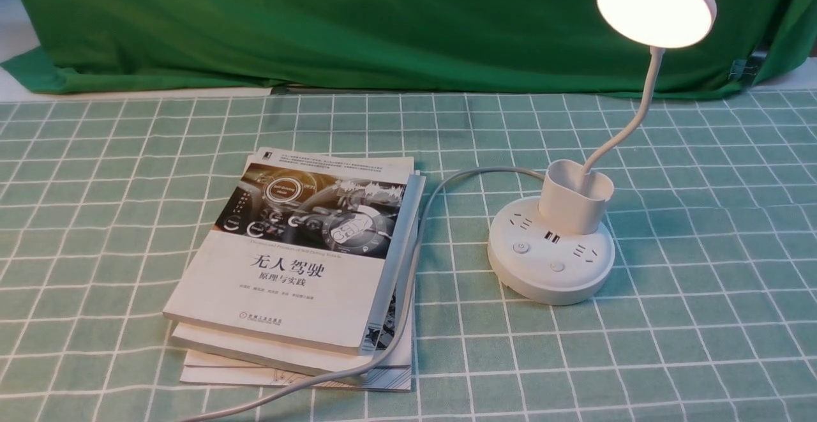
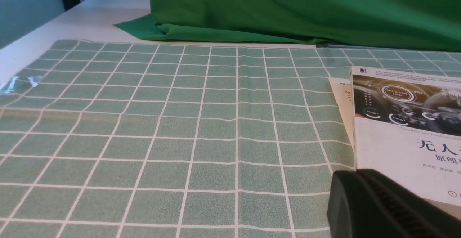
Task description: Turn on the table lamp.
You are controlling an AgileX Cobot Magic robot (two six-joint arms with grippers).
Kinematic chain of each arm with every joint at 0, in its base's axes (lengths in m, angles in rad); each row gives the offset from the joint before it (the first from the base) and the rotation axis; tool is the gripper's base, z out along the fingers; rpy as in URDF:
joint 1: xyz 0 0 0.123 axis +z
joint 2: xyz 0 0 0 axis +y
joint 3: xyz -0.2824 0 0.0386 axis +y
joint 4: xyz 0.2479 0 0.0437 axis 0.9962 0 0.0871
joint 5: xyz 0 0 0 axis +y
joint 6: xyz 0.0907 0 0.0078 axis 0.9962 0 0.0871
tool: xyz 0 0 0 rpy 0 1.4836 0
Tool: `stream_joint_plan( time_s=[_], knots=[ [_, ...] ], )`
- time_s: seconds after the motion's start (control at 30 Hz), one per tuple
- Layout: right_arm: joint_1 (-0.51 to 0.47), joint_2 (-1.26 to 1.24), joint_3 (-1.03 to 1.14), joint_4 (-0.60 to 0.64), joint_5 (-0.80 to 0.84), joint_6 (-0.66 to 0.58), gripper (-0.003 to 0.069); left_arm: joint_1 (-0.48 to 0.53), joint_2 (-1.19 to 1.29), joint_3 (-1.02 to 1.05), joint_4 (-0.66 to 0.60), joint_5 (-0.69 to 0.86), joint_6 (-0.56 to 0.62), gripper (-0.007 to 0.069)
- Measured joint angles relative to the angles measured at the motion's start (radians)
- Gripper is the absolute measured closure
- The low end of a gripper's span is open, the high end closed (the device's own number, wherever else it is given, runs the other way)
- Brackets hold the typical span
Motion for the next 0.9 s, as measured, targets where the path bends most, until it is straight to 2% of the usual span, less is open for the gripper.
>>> stream_joint_plan(
  time_s=[0.1,0.23,0.33,0.57,0.77,0.9],
  knots=[
    [-0.114,-0.001,0.058,-0.055,-0.038,0.082,0.0536,0.000,0.000,0.000,0.000,0.000,0.000,0.0603],
    [-0.294,-0.002,0.131,-0.080,-0.046,0.115,0.0522,0.000,0.000,0.000,0.004,0.000,0.000,0.0603],
    [-0.347,-0.037,0.153,-0.082,-0.042,0.132,0.0515,0.000,0.000,0.000,0.004,0.000,0.000,0.0603],
    [-0.311,-0.099,0.157,-0.083,0.062,0.159,0.0492,0.000,-0.001,0.000,0.005,0.003,0.000,0.0603],
    [-0.248,-0.100,0.157,-0.084,0.070,0.163,0.0475,0.000,-0.001,0.000,0.005,0.003,0.000,0.0603],
    [-0.246,-0.100,0.157,-0.084,0.070,0.163,0.0466,0.000,-0.001,0.000,0.006,0.003,0.000,0.0603]
  ],
)
